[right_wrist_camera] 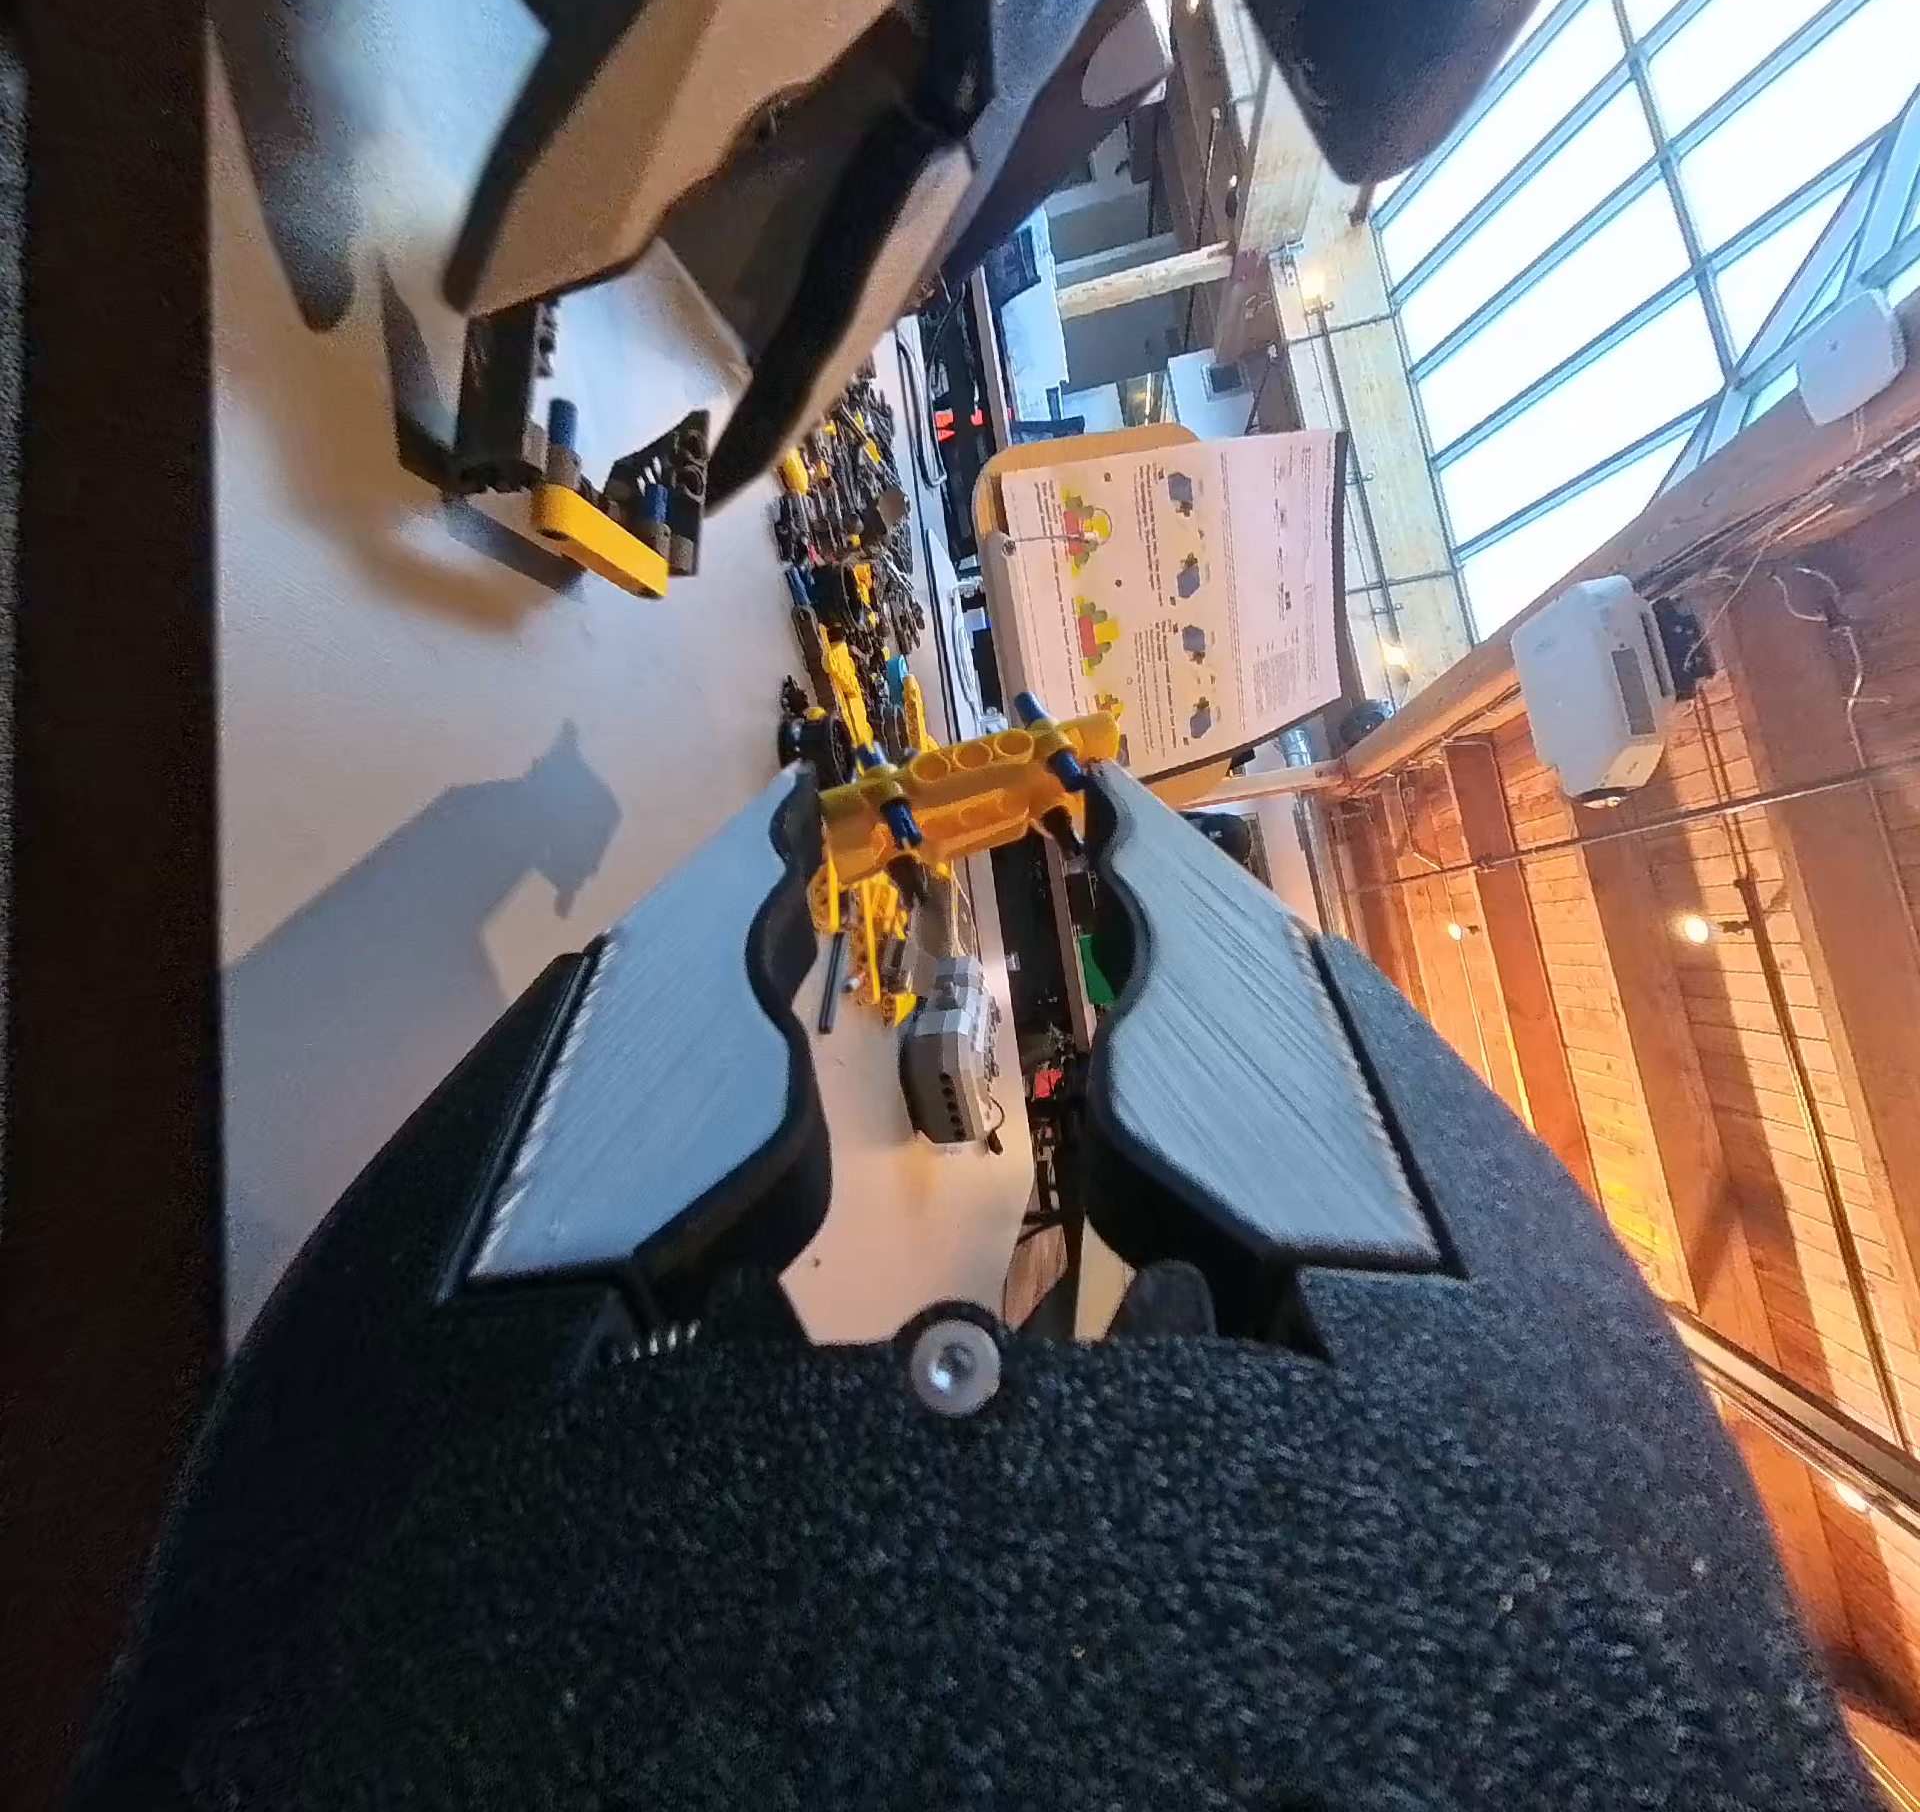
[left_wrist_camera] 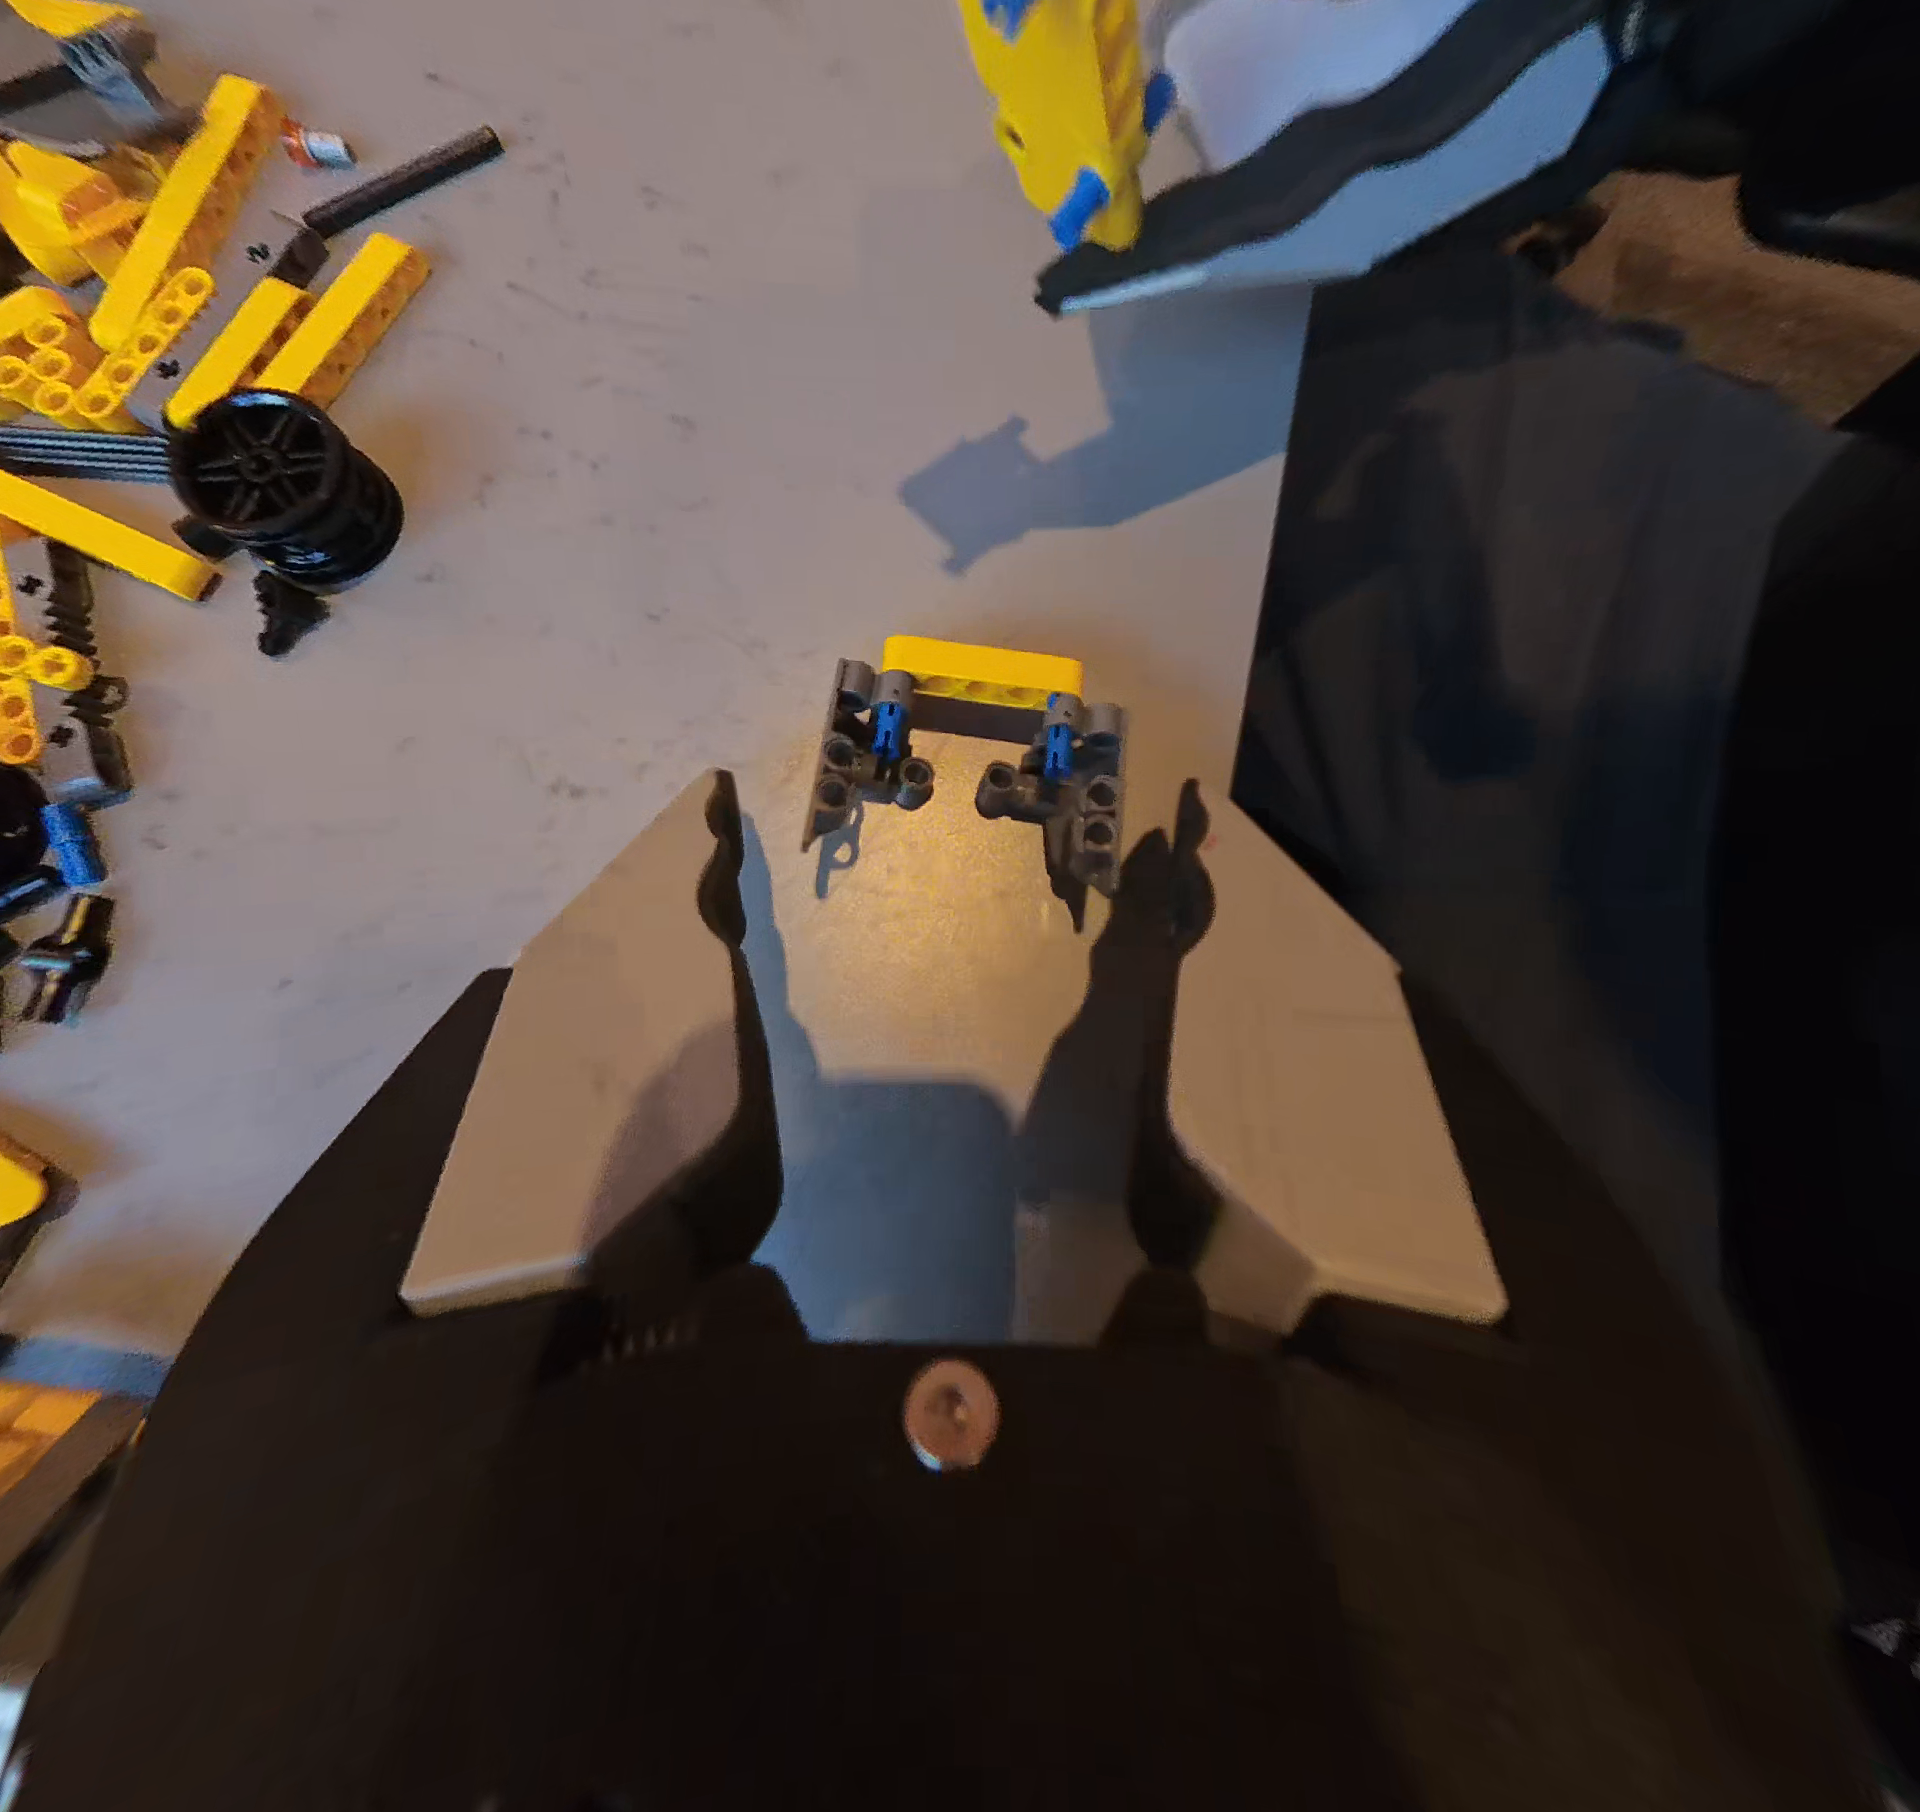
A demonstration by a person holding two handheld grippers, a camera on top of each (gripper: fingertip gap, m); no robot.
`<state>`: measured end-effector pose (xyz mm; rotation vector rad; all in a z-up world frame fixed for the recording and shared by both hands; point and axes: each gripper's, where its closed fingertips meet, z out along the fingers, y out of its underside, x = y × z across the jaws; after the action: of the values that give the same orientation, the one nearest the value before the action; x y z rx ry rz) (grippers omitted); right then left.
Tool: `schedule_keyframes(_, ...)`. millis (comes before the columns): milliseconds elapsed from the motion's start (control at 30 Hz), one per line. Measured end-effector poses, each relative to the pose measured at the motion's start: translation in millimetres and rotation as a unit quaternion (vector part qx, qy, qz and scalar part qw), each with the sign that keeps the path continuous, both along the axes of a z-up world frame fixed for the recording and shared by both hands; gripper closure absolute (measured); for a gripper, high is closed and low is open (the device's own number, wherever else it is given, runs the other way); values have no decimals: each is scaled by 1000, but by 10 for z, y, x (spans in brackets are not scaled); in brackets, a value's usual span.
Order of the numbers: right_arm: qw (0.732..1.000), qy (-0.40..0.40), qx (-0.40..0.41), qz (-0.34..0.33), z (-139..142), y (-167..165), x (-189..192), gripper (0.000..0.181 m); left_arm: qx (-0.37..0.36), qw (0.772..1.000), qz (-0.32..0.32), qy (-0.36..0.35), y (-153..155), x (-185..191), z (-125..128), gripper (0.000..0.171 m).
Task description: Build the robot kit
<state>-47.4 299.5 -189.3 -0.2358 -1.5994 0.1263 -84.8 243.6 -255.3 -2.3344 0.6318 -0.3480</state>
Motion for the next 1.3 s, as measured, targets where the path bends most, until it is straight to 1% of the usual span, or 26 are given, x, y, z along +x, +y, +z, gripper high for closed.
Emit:
schedule_keyframes(67,1000,-1,-5,6,-4,-47,20,131,13,1000,6,-5,-18,-42,120,90)
schedule_keyframes(133,1000,1,-21,13,27,-91,42,130,32,999,12,0,-32,-72,258,95)
schedule_keyframes(200,999,12,-35,20,97,-143,64,130,52,999,14,-2,-27,-32,400,102)
schedule_keyframes(233,999,18,-42,24,139,-185,73,131,60,998,16,-12,-13,20,462,110)
schedule_keyframes(267,998,25,-50,31,178,-242,80,131,65,997,16,-30,5,95,512,117)
schedule_keyframes(367,995,53,-61,57,283,-439,103,130,61,992,-16,-110,3,402,610,114)
schedule_keyframes(433,993,67,-73,66,331,-512,121,131,71,985,-26,-156,3,513,702,110)
schedule_keyframes(533,991,79,-79,75,375,-577,144,132,95,968,-59,-223,-53,647,900,117)
schedule_keyframes(633,988,82,-88,98,391,-713,165,131,106,959,-80,-251,-79,705,977,122)
schedule_keyframes(700,986,83,-89,109,389,-790,169,131,111,945,-109,-289,-145,777,1069,133)
schedule_keyframes(733,985,88,-91,115,399,-819,173,131,110,941,-112,-300,-155,789,1082,133)
schedule_keyframes(800,984,87,-94,120,387,-847,172,131,111,944,-103,-292,-129,752,1039,147)
schedule_keyframes(867,985,84,-96,113,355,-819,151,131,109,949,-94,-279,-104,726,1005,147)
schedule_keyframes(933,985,75,-117,106,322,-768,127,130,122,959,-78,-244,-47,690,970,148)
schedule_keyframes(967,983,65,-137,106,300,-739,115,131,135,966,-67,-211,-5,653,945,148)
schedule_keyframes(1000,979,53,-165,108,279,-706,106,137,149,975,-49,-157,47,581,893,148)
schedule_keyframes(1033,972,40,-202,117,269,-683,108,141,165,983,-28,-79,107,463,820,148)
schedule_keyframes(1067,960,22,-247,132,257,-666,115,147,183,983,-14,5,147,346,759,148)
schedule_keyframes(1100,944,-6,-295,147,232,-647,126,157,204,976,-16,79,160,278,732,148)
schedule_keyframes(1133,925,-30,-345,156,226,-603,134,162,227,963,-26,145,163,244,729,148)
schedule_keyframes(1167,899,-58,-398,172,223,-575,145,155,251,945,-39,208,164,223,728,148)
schedule_keyframes(1200,866,-94,-453,188,213,-556,158,149,274,923,-56,265,162,221,726,148)
schedule_keyframes(1233,830,-128,-506,195,206,-514,166,146,300,898,-77,312,158,248,729,148)
schedule_keyframes(1267,790,-160,-556,203,212,-482,181,135,327,873,-99,347,150,295,735,148)
schedule_keyframes(1300,743,-196,-601,219,226,-479,218,128,350,852,-114,373,146,338,743,147)
